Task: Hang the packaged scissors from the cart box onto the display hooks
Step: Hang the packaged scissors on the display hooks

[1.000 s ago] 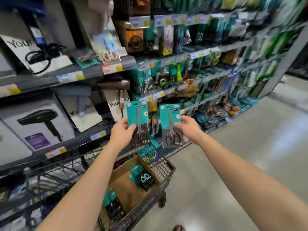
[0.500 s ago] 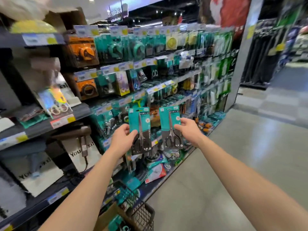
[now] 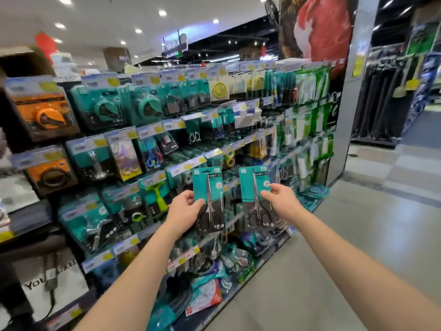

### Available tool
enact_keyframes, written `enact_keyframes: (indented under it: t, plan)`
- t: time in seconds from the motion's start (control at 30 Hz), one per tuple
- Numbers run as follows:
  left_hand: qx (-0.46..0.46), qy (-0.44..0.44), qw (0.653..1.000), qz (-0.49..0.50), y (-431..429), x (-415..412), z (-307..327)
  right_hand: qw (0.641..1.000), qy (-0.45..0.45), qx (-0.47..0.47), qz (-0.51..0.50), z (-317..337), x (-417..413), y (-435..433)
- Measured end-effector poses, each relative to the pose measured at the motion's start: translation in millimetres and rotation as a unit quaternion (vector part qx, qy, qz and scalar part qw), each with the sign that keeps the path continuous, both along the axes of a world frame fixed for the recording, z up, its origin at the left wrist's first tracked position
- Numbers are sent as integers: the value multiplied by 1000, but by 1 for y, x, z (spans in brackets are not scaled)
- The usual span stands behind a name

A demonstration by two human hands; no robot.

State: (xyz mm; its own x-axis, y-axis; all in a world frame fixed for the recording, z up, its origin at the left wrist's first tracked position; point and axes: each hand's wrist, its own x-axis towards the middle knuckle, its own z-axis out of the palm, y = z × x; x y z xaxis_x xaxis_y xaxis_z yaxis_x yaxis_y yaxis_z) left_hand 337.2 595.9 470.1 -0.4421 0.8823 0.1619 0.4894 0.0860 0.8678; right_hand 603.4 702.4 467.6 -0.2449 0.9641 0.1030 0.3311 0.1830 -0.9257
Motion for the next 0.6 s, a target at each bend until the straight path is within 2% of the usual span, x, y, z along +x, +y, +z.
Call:
enact_keyframes:
  t: [0.23,0.6]
  plan:
    - [-11,0,1000,-2,97,32,2,1000,-2,-4,4,6,28,94]
    - [-13,2,1000,-18,268,25,-8,999,1,-3,32,-2,11,269]
